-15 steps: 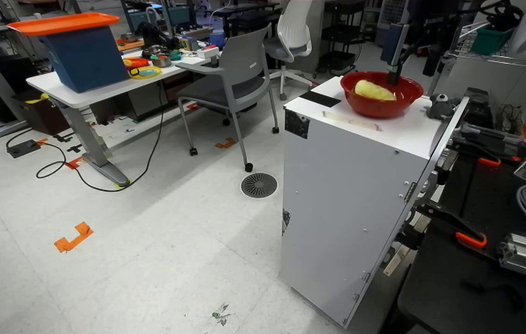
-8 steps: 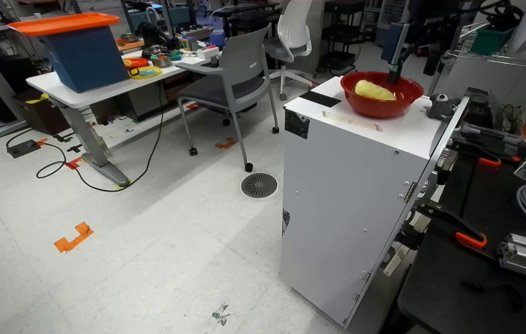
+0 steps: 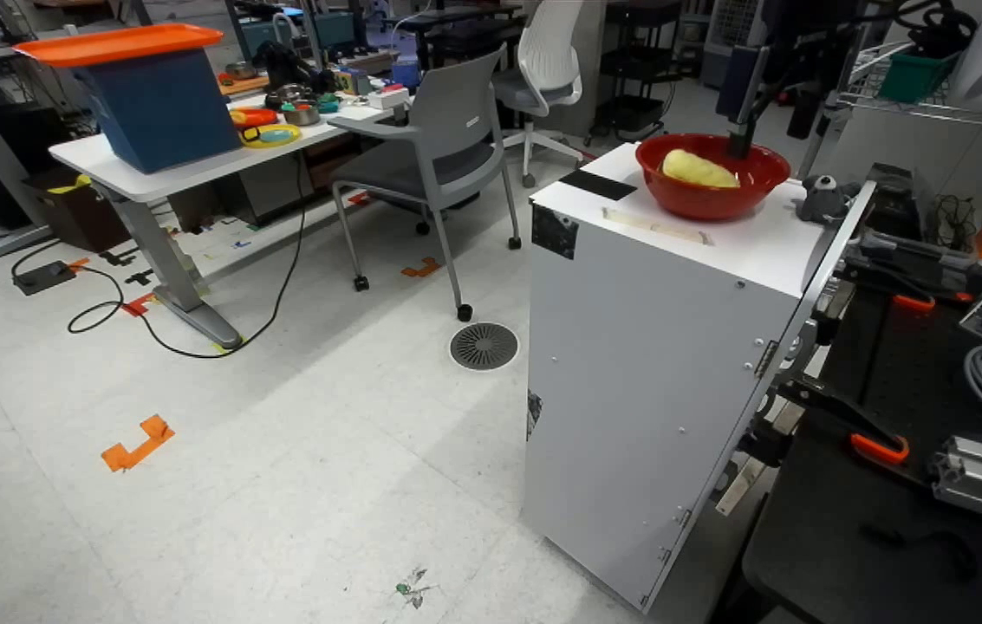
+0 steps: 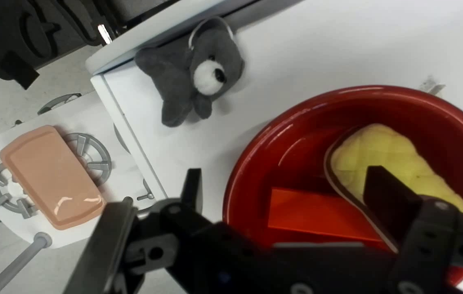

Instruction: Remove the yellow plushy from the red bowl and put it on the counter

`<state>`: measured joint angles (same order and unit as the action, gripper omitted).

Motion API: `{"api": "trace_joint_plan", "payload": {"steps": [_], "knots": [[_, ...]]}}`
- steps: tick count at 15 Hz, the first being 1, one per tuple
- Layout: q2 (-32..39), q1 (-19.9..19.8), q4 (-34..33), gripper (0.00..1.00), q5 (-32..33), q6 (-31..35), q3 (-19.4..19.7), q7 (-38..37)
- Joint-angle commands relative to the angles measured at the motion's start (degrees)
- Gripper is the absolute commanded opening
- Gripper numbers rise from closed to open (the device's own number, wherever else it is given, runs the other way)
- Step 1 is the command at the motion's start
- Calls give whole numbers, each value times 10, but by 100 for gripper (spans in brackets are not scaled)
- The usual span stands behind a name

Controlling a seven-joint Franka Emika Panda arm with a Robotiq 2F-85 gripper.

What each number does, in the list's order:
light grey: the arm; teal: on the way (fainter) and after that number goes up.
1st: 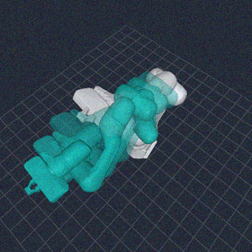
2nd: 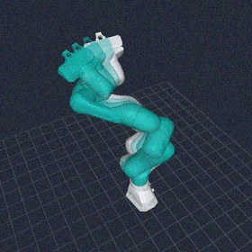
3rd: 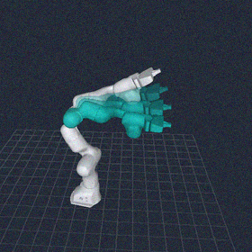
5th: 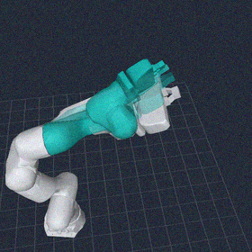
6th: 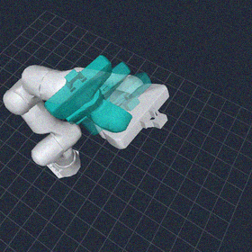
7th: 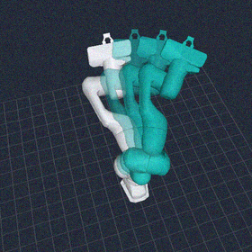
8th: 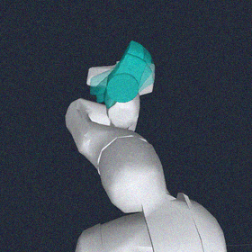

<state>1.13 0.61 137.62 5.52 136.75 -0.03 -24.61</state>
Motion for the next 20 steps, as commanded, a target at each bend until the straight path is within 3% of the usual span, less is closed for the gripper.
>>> {"api": "trace_joint_plan", "payload": {"steps": [1,20], "knots": [[3,0,-11,100,12,-10,0,25],[26,4,-42,100,3,-14,-5,97]]}}
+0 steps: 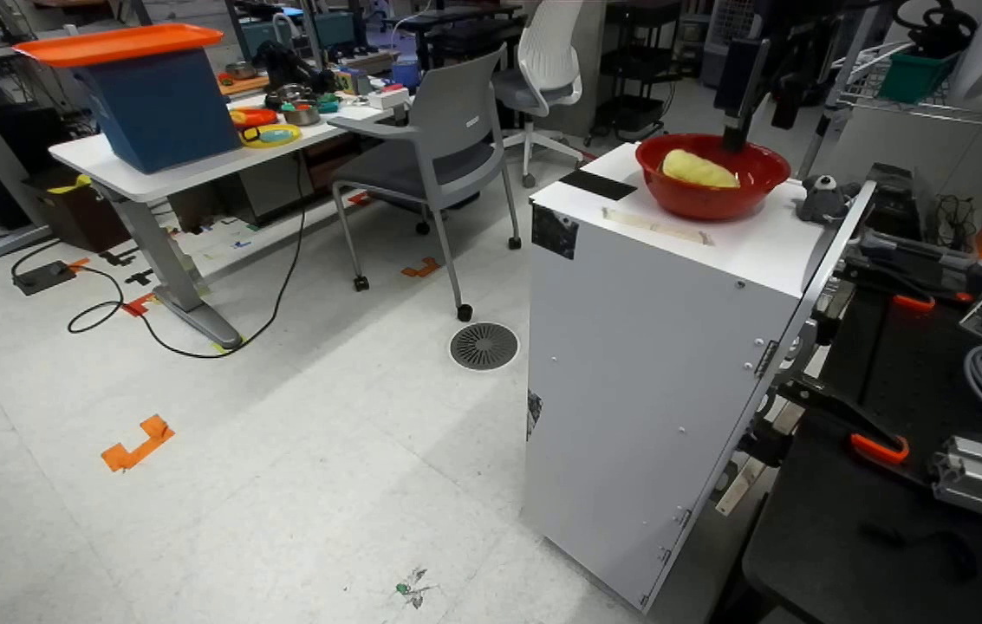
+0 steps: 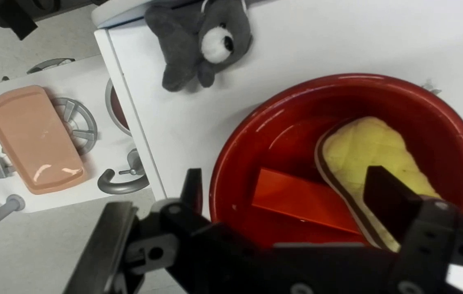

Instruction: Remove the yellow plushy from the red bowl and put it on the counter

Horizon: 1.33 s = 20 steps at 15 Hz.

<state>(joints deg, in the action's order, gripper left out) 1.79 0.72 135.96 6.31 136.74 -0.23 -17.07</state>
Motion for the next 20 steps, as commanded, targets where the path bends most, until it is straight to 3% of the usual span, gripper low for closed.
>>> {"api": "trace_joint_plan", "payload": {"steps": [1,9,20], "knots": [[26,4,-31,100,-6,-14,-5,28],[71,10,-70,100,-15,-17,-6,72],[80,12,-85,100,-18,-17,-7,92]]}}
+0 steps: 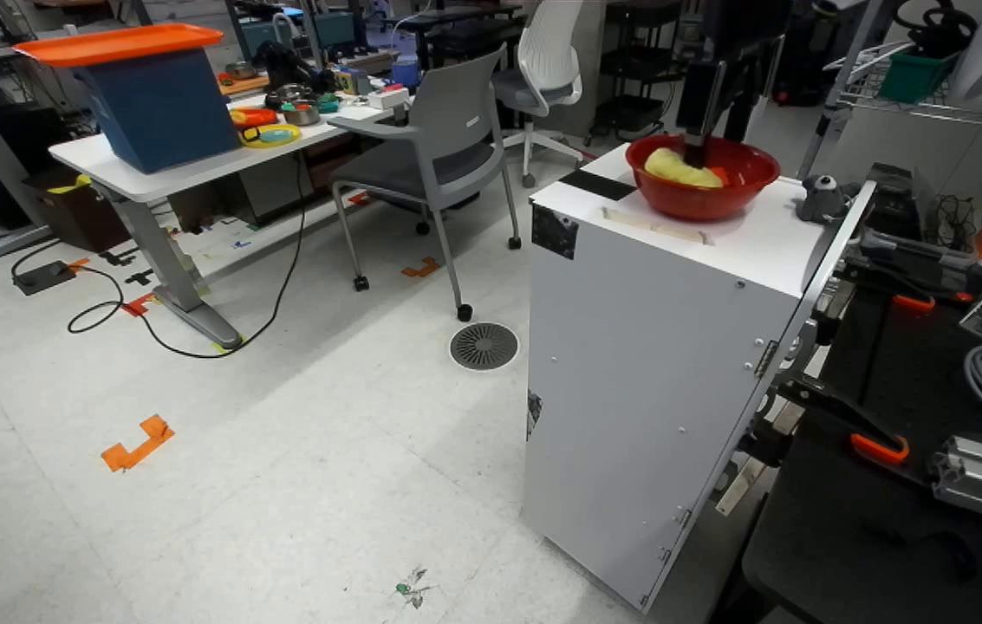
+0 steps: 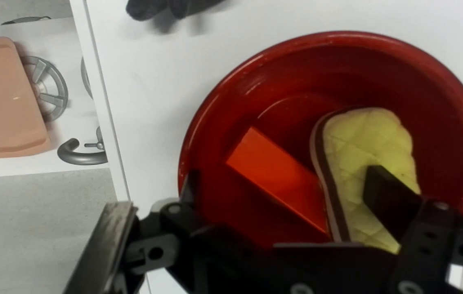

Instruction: Remove the yellow plushy from the red bowl and put it on the counter

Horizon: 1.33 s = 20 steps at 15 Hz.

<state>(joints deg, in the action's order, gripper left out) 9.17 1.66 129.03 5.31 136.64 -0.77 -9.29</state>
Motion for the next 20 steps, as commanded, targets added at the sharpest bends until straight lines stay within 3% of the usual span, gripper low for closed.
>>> {"api": "trace_joint_plan", "payload": {"steps": [1,20], "knots": [[5,4,-16,100,-5,-17,-1,14],[0,31,-30,100,42,-31,-3,-9]]}}
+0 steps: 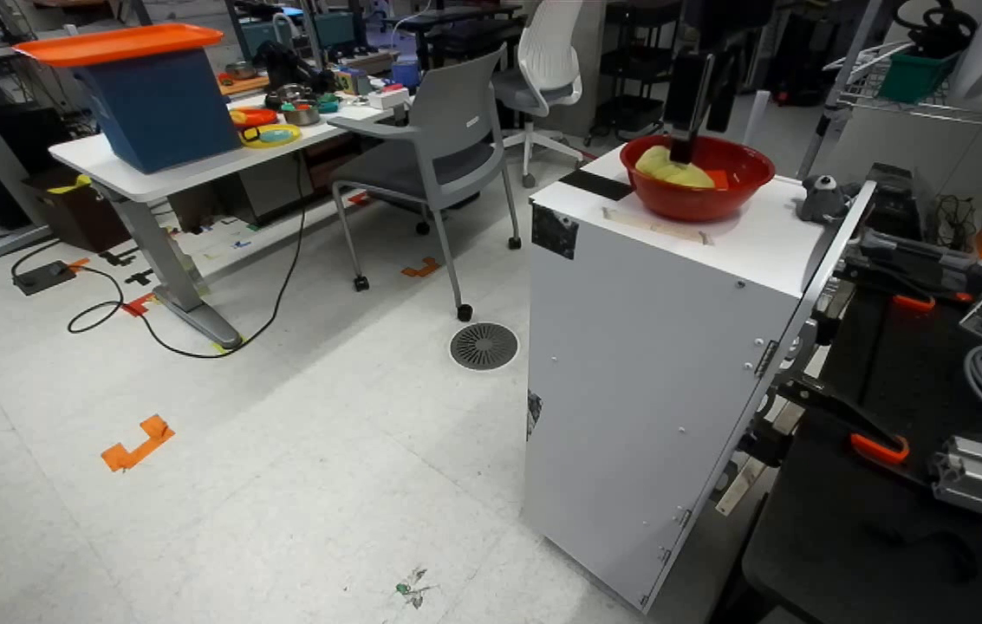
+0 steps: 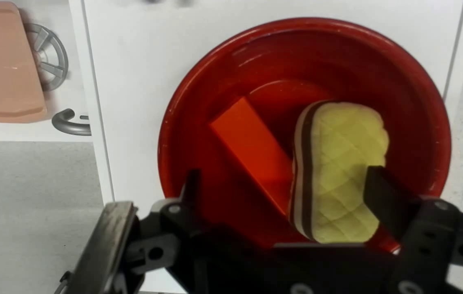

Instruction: Remove the yellow plushy from the red bowl and put it on the counter

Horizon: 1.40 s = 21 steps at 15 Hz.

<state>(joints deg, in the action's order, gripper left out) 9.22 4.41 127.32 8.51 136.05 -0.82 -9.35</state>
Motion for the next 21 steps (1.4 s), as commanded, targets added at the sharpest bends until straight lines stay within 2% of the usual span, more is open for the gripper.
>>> {"api": "trace_joint_plan", "payload": {"steps": [1,2,3,7,14,18,19,20,21], "knots": [[-1,3,-13,100,10,-25,-2,-8],[0,4,-14,100,10,-26,-2,-7],[0,4,-14,87,10,-26,-2,-7],[1,5,-15,52,11,-28,-3,-6],[3,4,-15,1,9,-27,-3,-2],[2,4,-14,0,10,-26,-3,-4],[2,4,-14,26,10,-26,-3,-4],[1,4,-14,27,8,-26,-3,-4],[-1,4,-9,34,7,-24,-3,-7]]}}
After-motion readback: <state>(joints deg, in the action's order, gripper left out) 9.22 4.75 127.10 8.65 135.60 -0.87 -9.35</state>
